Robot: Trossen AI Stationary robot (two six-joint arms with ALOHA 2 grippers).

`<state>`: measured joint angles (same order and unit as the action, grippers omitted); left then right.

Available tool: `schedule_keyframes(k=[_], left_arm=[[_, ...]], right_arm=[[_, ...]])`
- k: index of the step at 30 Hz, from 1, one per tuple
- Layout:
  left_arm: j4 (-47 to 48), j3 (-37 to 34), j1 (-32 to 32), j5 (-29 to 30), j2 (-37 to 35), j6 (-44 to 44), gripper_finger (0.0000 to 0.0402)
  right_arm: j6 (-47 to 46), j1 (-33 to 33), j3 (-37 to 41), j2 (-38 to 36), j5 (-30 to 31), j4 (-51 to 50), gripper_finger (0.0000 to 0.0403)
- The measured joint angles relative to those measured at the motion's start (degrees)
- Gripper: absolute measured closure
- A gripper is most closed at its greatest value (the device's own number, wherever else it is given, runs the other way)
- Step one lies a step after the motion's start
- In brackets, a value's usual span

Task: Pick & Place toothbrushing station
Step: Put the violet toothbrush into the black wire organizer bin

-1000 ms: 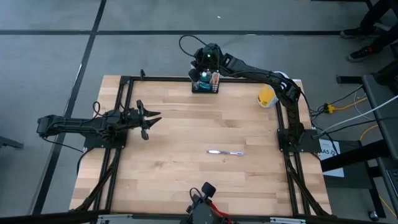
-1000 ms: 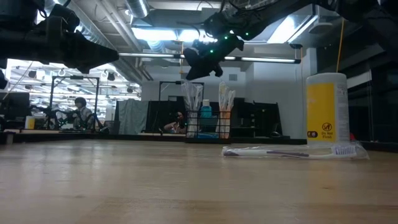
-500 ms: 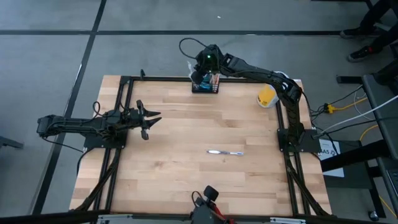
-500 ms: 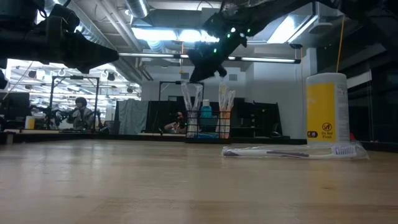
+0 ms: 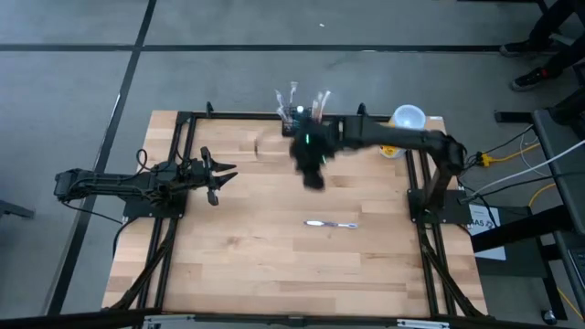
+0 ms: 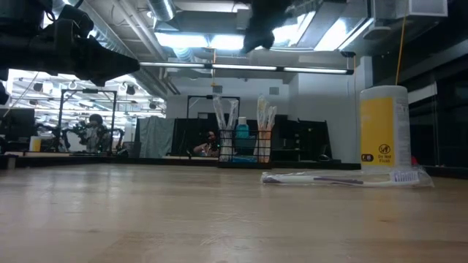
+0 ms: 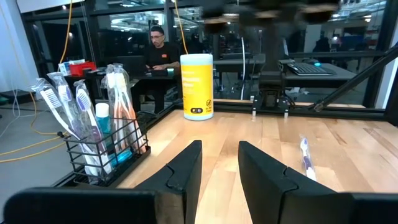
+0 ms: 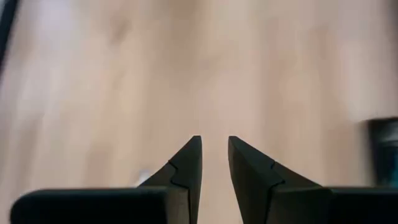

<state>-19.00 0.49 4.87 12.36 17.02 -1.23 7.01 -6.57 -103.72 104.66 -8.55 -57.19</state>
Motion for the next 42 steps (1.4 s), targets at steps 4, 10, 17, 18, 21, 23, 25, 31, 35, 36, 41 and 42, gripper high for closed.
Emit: schedule_keyframes(k=[4,10,17,18,21,23,25,31,35,36,41,42], left_arm=[[0.0,0.0,0.0,0.0,0.0,0.0,0.0302],[0.0,0.0,0.0,0.0,0.0,0.0,0.0302],[0.0,0.0,0.0,0.0,0.0,0.0,0.0302],[0.0,0.0,0.0,0.0,0.0,0.0,0.0302],[0.0,0.0,0.0,0.0,0.0,0.0,0.0302],[0.0,0.0,0.0,0.0,0.0,0.0,0.0302],[0.0,0.0,0.0,0.0,0.0,0.0,0.0302],[0.0,0.0,0.0,0.0,0.0,0.0,0.0302],[0.0,0.0,0.0,0.0,0.0,0.0,0.0302],[0.0,0.0,0.0,0.0,0.0,0.0,0.0302],[0.0,0.0,0.0,0.0,0.0,0.0,0.0302],[0.0,0.0,0.0,0.0,0.0,0.0,0.0302]], right_arm=[[-1.9,9.6,0.0,-1.0,3.1,-6.8,0.0321],[-9.1,16.8,1.5,-1.0,6.1,-7.3,0.0321],[-18.9,22.6,20.7,-5.1,5.8,-10.1,0.0321],[-20.5,23.2,23.8,-6.3,5.8,-9.8,0.0321],[-25.7,24.1,32.1,-10.7,5.5,-8.1,0.0321],[-28.9,24.8,36.3,-13.8,4.8,-5.6,0.0321],[-31.0,25.0,39.7,-15.8,4.1,-3.6,0.0321],[-31.0,25.4,45.4,-17.7,1.9,1.1,0.032],[-28.5,25.3,47.9,-17.7,3.0,5.3,0.032],[-27.8,25.3,48.5,-17.7,3.2,5.6,0.032],[-27.1,25.4,52.5,-17.7,2.8,8.2,0.032],[-27.1,25.4,53.5,-17.7,2.8,8.9,0.032]])
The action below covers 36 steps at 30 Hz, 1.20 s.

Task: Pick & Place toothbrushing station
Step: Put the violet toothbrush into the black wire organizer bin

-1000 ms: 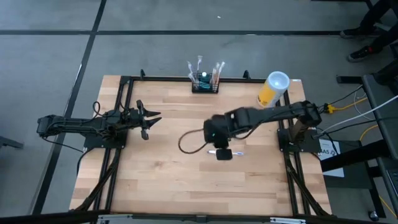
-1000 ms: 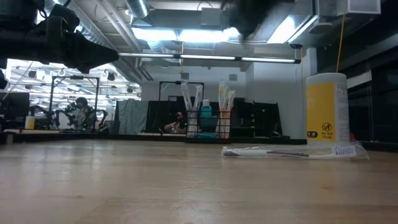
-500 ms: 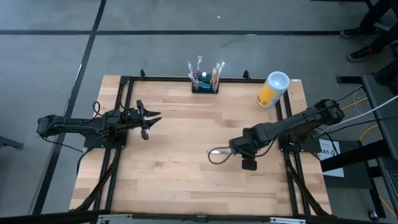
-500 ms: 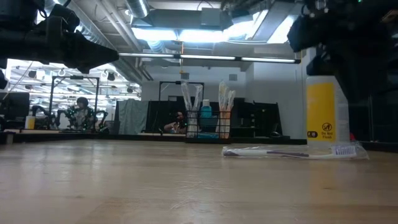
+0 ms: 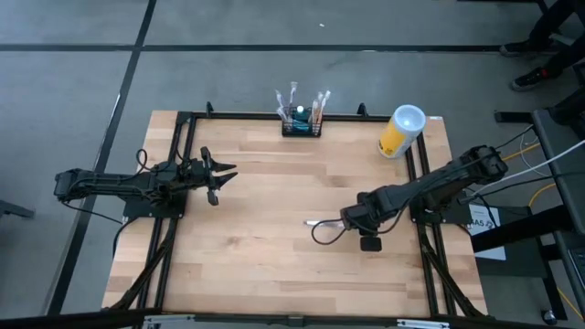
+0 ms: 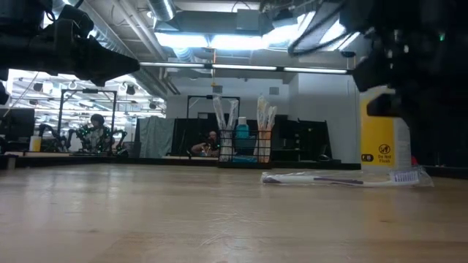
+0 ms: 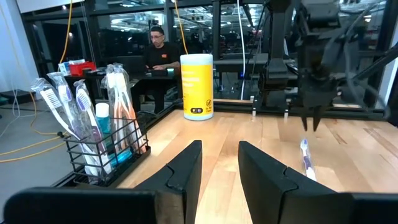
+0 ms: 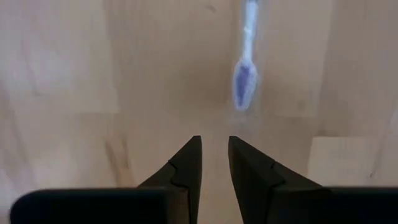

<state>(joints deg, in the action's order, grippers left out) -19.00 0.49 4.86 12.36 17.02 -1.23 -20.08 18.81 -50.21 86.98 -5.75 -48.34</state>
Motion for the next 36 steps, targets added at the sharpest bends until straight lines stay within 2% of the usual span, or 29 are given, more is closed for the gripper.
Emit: schedule_keyframes(k=[5,16,36], left_arm=[[0.0,0.0,0.0,0.0,0.0,0.0,0.0302],[0.0,0.0,0.0,0.0,0.0,0.0,0.0302],[0.0,0.0,0.0,0.0,0.0,0.0,0.0302]], right_arm=[[0.0,0.0,2.8,0.0,0.1,2.6,0.032],[3.3,0.0,2.8,0.0,5.3,3.8,0.032],[7.9,-2.4,4.2,0.0,6.1,5.6,0.032]])
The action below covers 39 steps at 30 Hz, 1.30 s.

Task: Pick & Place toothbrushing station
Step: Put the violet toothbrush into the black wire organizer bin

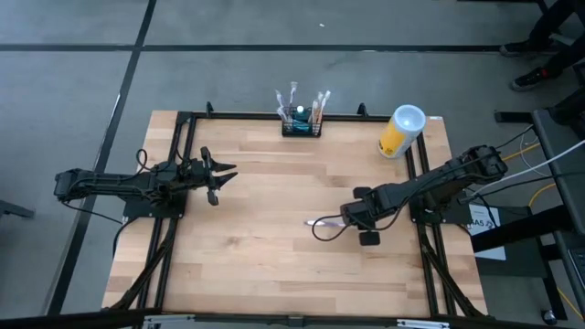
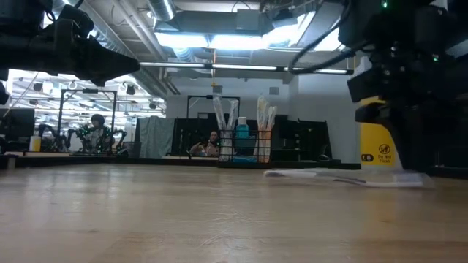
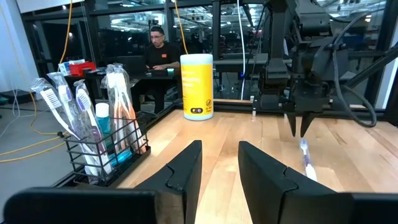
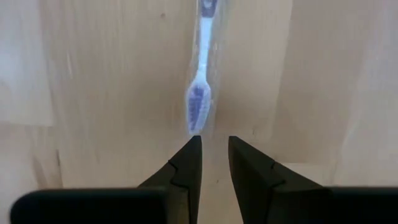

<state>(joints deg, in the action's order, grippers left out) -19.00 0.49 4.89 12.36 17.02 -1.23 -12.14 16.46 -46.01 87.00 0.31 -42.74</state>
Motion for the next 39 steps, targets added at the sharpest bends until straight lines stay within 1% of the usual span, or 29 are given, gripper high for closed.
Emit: schedule_keyframes(k=[5,11,19,22,26,32,39], left_arm=[[0.0,0.0,0.0,0.0,0.0,0.0,0.0302],[0.0,0.0,0.0,0.0,0.0,0.0,0.0302],[0.0,0.0,0.0,0.0,0.0,0.0,0.0302],[0.0,0.0,0.0,0.0,0.0,0.0,0.0302],[0.0,0.0,0.0,0.0,0.0,0.0,0.0302],[0.0,0.0,0.0,0.0,0.0,0.0,0.0302],[0.0,0.0,0.0,0.0,0.0,0.0,0.0302]], right_arm=[[-0.2,-0.3,1.7,0.0,-2.9,0.6,0.032],[-1.2,-0.2,1.9,0.0,-5.7,1.9,0.0321],[-4.6,1.0,1.9,-0.2,-11.3,1.5,0.0321],[-6.8,2.1,1.8,-1.1,-12.2,1.4,0.0321],[-8.5,3.6,1.8,-1.8,-11.2,1.7,0.0321],[-8.6,3.9,1.8,-1.8,-7.2,1.7,0.0321],[-10.3,3.6,1.8,-1.8,-6.8,4.7,0.0321]])
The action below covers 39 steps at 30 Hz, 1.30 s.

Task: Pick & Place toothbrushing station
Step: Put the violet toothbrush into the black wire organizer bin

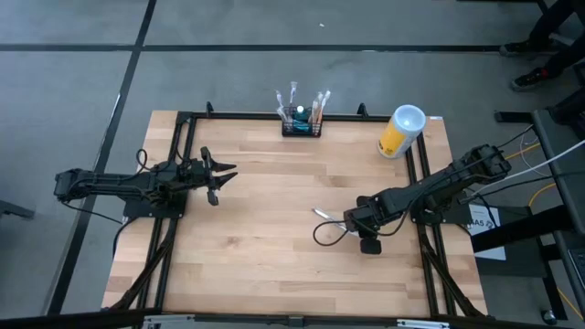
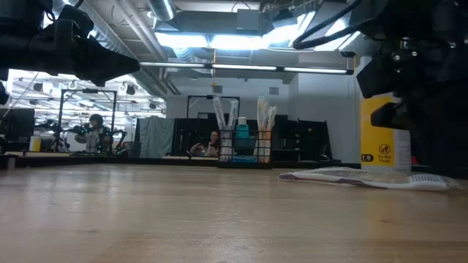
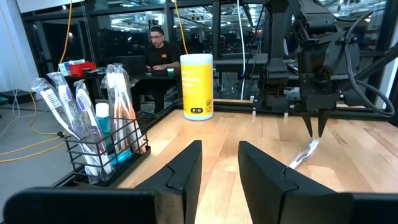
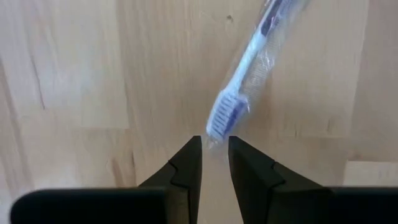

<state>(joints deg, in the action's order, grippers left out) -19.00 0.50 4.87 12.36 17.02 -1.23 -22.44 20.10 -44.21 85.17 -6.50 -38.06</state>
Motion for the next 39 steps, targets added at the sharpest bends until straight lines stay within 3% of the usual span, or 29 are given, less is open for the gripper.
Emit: schedule_keyframes(k=[22,25,30,34,39], left_arm=[[0.0,0.0,0.0,0.0,0.0,0.0,0.0302],[0.0,0.0,0.0,0.0,0.0,0.0,0.0302],[0.0,0.0,0.0,0.0,0.0,0.0,0.0302],[0.0,0.0,0.0,0.0,0.0,0.0,0.0302],[0.0,0.0,0.0,0.0,0.0,0.0,0.0302]], right_arm=[[-4.2,2.7,-0.3,6.8,1.2,2.2,0.0321],[-4.6,3.4,-0.3,6.9,1.4,2.7,0.0336],[-5.7,3.4,-0.1,5.8,0.7,3.2,0.0394],[-7.3,3.4,-1.3,5.1,-0.6,1.9,0.0399],[-8.6,3.2,-10.3,3.6,0.3,1.7,0.0401]])
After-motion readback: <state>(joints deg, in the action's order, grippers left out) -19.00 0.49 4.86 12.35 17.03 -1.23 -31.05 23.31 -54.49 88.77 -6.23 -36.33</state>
